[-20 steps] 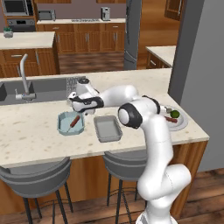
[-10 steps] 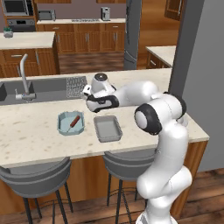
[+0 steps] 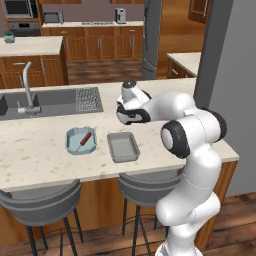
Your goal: Place one cooked food and one vegetable from the large plate to each tupperware container.
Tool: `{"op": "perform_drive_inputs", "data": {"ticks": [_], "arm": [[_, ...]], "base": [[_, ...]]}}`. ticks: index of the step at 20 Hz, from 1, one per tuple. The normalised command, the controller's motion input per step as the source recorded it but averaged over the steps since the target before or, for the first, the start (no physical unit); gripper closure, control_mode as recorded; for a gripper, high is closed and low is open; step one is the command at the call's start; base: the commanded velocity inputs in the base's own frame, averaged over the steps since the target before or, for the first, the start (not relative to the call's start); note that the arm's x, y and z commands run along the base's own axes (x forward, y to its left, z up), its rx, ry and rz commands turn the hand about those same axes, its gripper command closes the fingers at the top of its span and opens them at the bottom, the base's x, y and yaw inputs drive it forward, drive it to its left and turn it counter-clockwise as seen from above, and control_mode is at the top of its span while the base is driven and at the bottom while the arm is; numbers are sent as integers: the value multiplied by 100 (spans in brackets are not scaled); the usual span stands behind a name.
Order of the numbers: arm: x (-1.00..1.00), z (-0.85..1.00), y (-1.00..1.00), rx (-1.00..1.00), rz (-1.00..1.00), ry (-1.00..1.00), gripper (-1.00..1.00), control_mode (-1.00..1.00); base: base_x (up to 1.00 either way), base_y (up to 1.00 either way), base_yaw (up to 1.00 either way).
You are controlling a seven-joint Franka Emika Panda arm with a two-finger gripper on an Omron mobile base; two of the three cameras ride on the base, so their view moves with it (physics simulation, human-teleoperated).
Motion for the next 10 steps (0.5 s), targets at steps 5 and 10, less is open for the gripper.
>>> {"op": "perform_drive_inputs", "data": {"ticks": [5,10], "arm": [[0,3,-80,3,-62,-1,-100,-100],[0,2,-67,10,-62,-9,-100,-100]], "base": [[0,0,0],[0,0,0]]}}
